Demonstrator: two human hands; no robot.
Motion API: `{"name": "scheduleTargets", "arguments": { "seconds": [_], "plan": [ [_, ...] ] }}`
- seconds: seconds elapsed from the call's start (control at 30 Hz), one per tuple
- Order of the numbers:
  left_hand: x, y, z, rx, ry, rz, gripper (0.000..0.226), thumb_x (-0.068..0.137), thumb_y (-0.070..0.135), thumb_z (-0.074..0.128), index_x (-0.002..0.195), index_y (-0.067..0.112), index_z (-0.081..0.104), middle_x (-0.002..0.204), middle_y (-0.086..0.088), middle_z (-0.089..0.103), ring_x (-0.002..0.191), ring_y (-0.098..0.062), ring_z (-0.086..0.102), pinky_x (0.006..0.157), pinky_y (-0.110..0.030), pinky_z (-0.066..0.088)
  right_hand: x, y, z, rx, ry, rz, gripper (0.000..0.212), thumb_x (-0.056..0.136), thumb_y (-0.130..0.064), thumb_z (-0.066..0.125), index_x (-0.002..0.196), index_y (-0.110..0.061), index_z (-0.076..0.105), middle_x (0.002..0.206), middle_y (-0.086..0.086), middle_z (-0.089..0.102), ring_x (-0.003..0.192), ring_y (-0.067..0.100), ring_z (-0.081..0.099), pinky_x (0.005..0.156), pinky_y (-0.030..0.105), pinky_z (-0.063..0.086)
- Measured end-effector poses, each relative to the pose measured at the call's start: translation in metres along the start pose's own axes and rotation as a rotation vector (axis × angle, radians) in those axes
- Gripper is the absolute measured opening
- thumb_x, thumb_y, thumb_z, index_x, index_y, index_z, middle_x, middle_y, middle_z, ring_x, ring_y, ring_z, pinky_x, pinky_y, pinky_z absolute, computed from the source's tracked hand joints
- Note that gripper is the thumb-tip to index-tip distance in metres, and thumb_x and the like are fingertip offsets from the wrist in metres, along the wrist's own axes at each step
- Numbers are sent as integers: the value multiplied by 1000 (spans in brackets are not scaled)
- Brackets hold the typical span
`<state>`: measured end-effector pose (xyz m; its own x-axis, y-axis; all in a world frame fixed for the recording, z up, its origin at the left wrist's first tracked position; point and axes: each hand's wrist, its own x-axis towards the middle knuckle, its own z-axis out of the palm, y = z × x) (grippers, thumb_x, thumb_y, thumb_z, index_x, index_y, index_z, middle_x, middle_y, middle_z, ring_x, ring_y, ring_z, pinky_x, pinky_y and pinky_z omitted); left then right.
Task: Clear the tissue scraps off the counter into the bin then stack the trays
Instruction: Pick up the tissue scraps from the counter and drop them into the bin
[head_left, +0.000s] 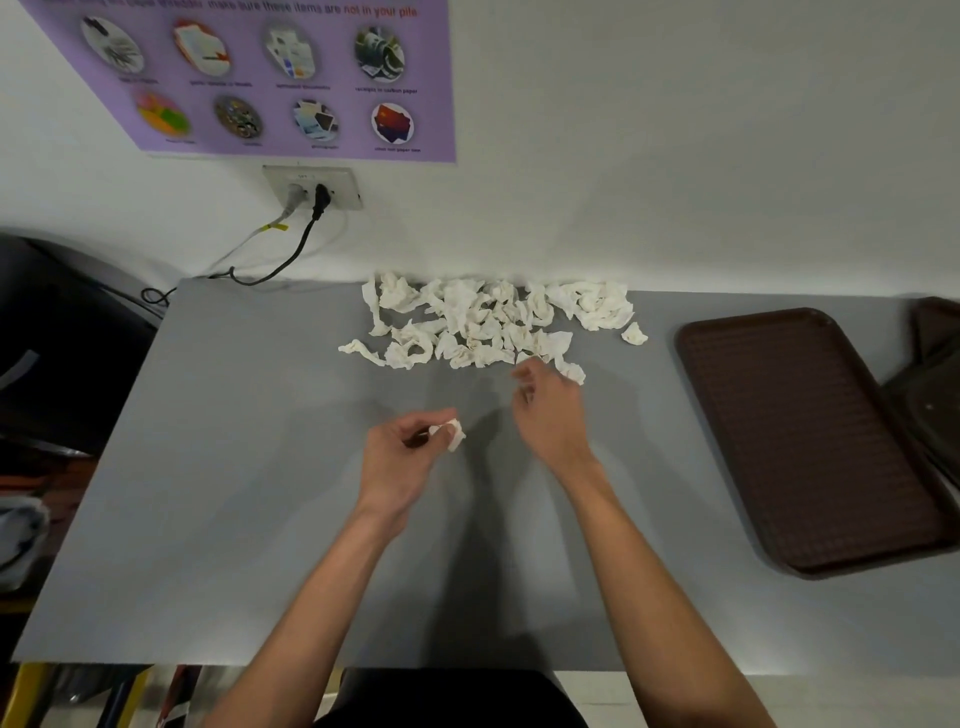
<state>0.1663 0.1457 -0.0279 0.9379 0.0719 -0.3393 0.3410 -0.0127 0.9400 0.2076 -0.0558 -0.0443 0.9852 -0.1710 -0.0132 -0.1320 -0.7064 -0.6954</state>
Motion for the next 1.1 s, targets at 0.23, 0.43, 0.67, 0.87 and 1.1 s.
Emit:
{"name": "scheduleTargets", "arguments": {
  "seconds": [0.23,0.43,0.67,0.87,1.1],
  "plan": [
    [-13,-4,-21,61,14,-25,17,83,11,86,99,20,84,99,0,81,92,-18,73,92,-35,58,51,43,47,-416,-155,-18,51,93,10,56,143,-2,53,147,20,51,137,38,43,118,44,36],
    [-33,-10,-51,40,56,5,19,82,9,87,100,15,83,99,2,81,91,-13,74,84,-19,57,-13,61,70,-445,-53,-35,34,104,-26,43,127,-12,64,131,10,60,121,27,54,105,41,47],
    [-71,-32,-104,13,58,40,19,83,4,84,101,12,82,99,-2,81,96,-19,76,85,-23,57,-99,35,87,-199,-99,151,30,88,9,57,102,-9,76,107,17,72,98,32,70,80,28,49],
    [-120,-61,-174,-15,61,89,22,83,2,84,99,15,78,95,-7,80,88,-15,73,81,-30,58,-220,-36,97,65,11,137,17,94,-12,72,95,-27,78,95,-11,79,84,6,71,85,19,50],
    [-200,-108,-270,6,30,50,27,80,5,87,103,10,74,97,-5,80,93,-15,75,83,-29,59,-366,-114,147,415,27,191,10,94,-18,79,95,-28,78,97,-20,79,90,-1,74,84,14,56]
  ]
}}
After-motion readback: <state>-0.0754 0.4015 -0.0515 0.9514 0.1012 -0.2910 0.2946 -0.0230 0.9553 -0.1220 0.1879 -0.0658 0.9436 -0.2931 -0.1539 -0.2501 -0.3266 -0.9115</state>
